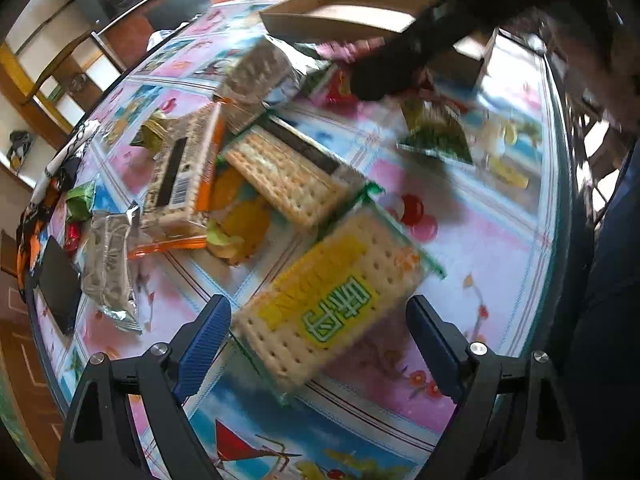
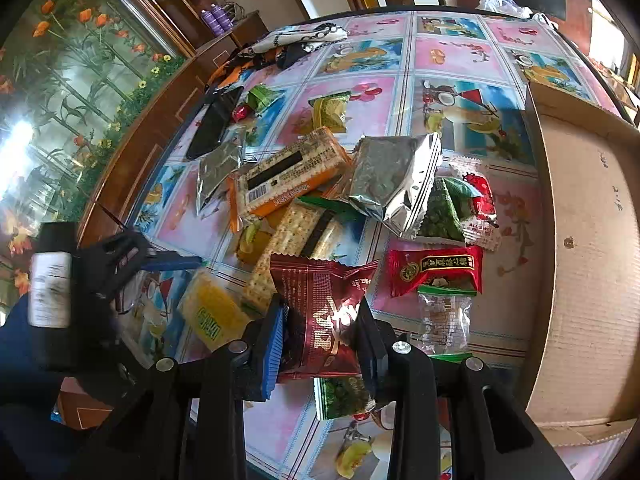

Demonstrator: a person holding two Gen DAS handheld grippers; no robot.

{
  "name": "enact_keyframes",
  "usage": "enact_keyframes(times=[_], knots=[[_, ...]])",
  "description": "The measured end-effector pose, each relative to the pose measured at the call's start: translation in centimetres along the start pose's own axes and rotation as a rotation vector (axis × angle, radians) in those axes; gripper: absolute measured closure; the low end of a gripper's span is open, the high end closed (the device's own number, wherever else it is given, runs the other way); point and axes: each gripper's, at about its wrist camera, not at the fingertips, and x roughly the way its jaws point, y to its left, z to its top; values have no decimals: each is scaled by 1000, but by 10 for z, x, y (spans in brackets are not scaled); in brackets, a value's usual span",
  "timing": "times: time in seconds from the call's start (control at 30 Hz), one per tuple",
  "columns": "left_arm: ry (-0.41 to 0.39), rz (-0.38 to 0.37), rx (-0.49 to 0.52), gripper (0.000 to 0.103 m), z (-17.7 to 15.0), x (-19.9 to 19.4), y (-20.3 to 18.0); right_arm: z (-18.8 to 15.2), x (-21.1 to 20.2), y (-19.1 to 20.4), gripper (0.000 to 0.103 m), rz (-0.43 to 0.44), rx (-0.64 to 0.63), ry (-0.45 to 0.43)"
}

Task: Organize snacks
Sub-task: 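Grasp the yellow WEIDAN cracker pack with the left gripper while the right gripper grasps a red candy bag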

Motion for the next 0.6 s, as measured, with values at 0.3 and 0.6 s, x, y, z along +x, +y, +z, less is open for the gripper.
enact_keyframes(times=[0.3, 0.6], knots=[[-39, -77, -63, 17, -6, -13, -10, -3, -6, -6, 68, 9, 22, -8], [-60, -68, -89, 16, -6, -35, -8, -4, -11, -12, 68, 14, 47, -19]])
